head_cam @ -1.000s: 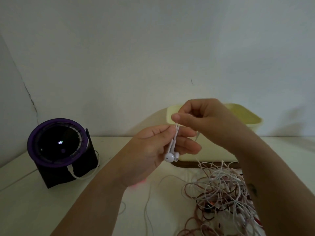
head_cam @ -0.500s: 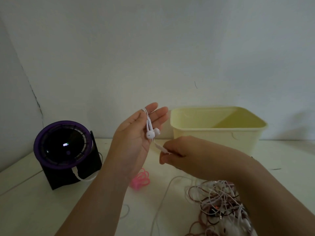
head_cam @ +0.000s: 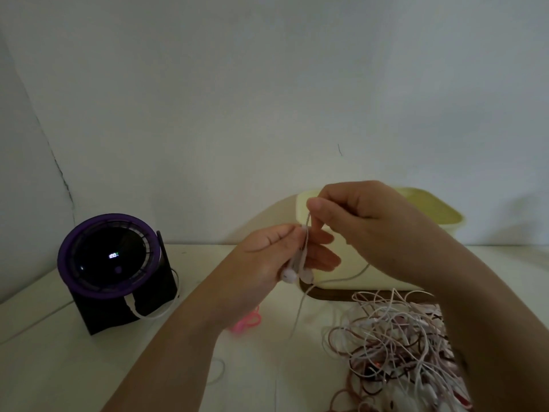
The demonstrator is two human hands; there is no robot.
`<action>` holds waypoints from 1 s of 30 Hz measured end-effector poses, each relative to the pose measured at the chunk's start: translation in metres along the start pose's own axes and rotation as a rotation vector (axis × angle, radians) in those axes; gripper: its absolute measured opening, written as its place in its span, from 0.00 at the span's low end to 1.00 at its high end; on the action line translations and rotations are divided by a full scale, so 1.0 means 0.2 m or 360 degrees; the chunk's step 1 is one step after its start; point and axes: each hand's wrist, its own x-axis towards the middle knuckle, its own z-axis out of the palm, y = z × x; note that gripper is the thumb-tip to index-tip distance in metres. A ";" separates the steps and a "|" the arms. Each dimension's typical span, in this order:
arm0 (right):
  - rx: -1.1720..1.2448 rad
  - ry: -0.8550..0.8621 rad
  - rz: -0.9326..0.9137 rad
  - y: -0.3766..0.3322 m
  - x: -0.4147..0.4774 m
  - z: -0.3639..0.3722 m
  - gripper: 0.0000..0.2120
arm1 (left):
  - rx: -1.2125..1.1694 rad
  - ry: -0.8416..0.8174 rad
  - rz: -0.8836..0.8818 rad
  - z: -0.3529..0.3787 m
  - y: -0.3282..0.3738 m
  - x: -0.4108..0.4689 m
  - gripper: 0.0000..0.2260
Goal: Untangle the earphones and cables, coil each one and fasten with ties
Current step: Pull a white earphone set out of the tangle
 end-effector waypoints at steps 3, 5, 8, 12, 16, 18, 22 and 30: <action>0.0267 0.0114 0.0101 0.05 0.02 0.01 0.16 | -0.0086 -0.0069 -0.0039 0.02 0.02 -0.01 0.16; 0.0511 0.0140 0.0195 0.10 0.03 0.04 0.15 | -0.0247 -0.0124 -0.0001 0.03 0.03 -0.02 0.16; 0.0760 0.0038 0.0259 0.15 0.05 0.09 0.16 | -0.0629 -0.0109 0.0075 0.04 0.08 -0.02 0.17; 0.0718 -0.0232 0.0247 0.17 0.05 0.14 0.15 | -0.1071 0.0129 0.0126 0.03 0.12 -0.01 0.14; 0.0398 -0.0492 0.0221 0.10 0.03 0.18 0.17 | -0.1133 0.0334 0.0229 0.01 0.14 0.00 0.16; 0.0256 -0.0702 0.0221 0.07 0.01 0.18 0.13 | -0.1071 0.0419 0.0263 0.00 0.14 0.01 0.16; 0.0123 -0.0847 0.0161 0.00 -0.01 0.12 0.09 | -0.0717 0.0478 0.0213 -0.03 0.09 0.02 0.13; 0.0260 -0.0304 0.0052 -0.01 -0.02 -0.04 0.12 | -0.0142 0.0319 0.0127 -0.02 0.04 0.01 0.15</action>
